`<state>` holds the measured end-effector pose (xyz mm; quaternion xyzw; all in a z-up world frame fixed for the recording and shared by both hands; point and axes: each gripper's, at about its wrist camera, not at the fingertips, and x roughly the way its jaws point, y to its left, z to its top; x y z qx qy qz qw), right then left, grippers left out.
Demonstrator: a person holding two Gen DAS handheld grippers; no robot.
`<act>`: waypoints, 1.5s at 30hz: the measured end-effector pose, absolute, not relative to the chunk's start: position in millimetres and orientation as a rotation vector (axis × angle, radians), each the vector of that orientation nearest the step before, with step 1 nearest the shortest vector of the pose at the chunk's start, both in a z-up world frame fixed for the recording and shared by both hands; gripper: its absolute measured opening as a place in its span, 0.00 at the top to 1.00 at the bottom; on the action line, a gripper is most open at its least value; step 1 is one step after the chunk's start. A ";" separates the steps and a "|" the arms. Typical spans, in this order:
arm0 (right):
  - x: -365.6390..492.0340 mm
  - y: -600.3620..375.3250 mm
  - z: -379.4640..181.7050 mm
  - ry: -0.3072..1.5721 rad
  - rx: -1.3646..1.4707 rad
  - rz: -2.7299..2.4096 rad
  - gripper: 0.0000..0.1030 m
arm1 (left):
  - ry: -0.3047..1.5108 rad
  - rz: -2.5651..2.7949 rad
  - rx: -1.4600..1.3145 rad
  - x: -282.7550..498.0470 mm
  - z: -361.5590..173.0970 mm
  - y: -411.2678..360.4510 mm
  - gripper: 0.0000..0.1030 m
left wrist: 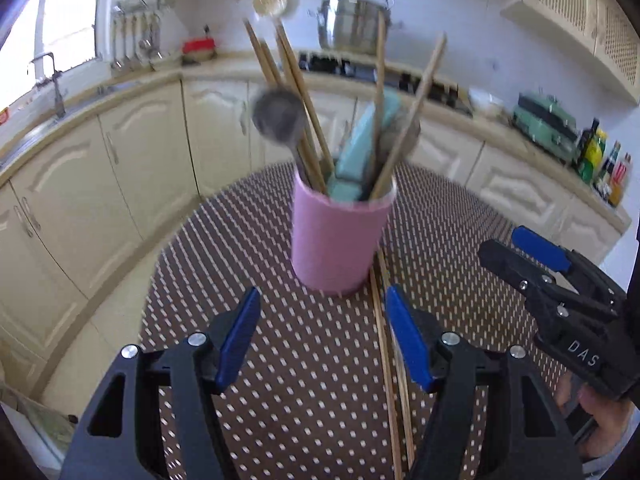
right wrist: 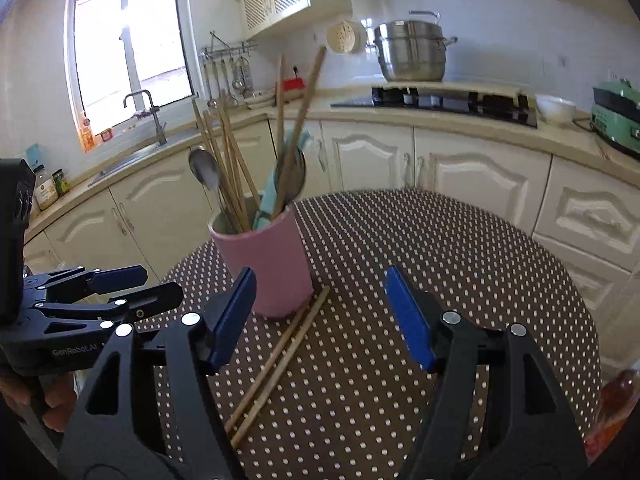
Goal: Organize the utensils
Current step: 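Move the left tool to the loose chopsticks and grasp one, then grasp the last chopstick with the right tool while the left tool lifts its chopstick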
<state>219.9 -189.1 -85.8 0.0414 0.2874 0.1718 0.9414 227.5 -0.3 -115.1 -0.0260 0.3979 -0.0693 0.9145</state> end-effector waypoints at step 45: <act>245.9 -194.4 -158.7 0.944 0.148 0.319 0.28 | 1.087 -0.173 -0.067 239.8 -194.2 -45.0 0.95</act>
